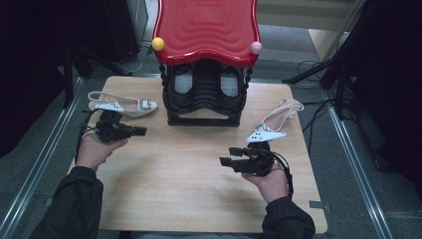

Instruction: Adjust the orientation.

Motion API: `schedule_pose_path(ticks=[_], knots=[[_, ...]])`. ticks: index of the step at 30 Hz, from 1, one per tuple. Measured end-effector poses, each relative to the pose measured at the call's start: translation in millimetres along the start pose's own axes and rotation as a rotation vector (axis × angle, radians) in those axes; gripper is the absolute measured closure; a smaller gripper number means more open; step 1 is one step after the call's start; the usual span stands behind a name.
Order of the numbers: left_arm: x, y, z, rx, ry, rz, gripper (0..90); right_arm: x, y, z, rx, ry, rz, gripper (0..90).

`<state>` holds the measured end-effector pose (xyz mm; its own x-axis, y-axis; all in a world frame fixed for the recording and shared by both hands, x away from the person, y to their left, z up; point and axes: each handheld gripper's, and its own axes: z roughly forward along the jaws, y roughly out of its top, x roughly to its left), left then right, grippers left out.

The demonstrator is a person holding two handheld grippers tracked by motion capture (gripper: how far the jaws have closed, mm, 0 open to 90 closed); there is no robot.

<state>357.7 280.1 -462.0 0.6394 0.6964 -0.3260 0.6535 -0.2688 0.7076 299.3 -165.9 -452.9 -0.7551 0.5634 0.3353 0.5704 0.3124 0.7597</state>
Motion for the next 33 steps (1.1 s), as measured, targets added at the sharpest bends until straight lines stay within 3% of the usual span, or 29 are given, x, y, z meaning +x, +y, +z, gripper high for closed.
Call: schedule_pose_path(ticks=[4, 8, 15, 19, 25, 33], knots=[[14.2, 1.5, 7.0, -0.006, 0.042, 0.018, 90.0, 0.4, -1.3, -0.4, 0.009, -0.009, 0.006, 43.7], [33.0, 2.3, 15.2, -0.024, 0.052, -0.023, 90.0, 0.5, -4.1, 0.1, 0.016, -0.017, 0.007, 43.7], [60.5, 10.2, 31.0, -0.022, 0.068, -0.06, 90.0, 2.6, -11.2, -1.4, 0.031, -0.049, 0.024, 43.3], [71.9, 13.6, 35.9, -0.03, 0.103, -0.057, 90.0, 2.2, -15.9, -6.0, 0.027, -0.068, 0.038, 43.3], [86.9, 16.5, 50.2, -0.001, 0.171, -0.07, 90.0, -0.1, -22.7, -12.7, 0.019, -0.089, 0.066, 43.3], [104.2, 15.0, 60.2, -0.01, 0.222, -0.104, 90.0, -4.4, -25.7, -20.1, 0.003, -0.103, 0.097, 43.4]])
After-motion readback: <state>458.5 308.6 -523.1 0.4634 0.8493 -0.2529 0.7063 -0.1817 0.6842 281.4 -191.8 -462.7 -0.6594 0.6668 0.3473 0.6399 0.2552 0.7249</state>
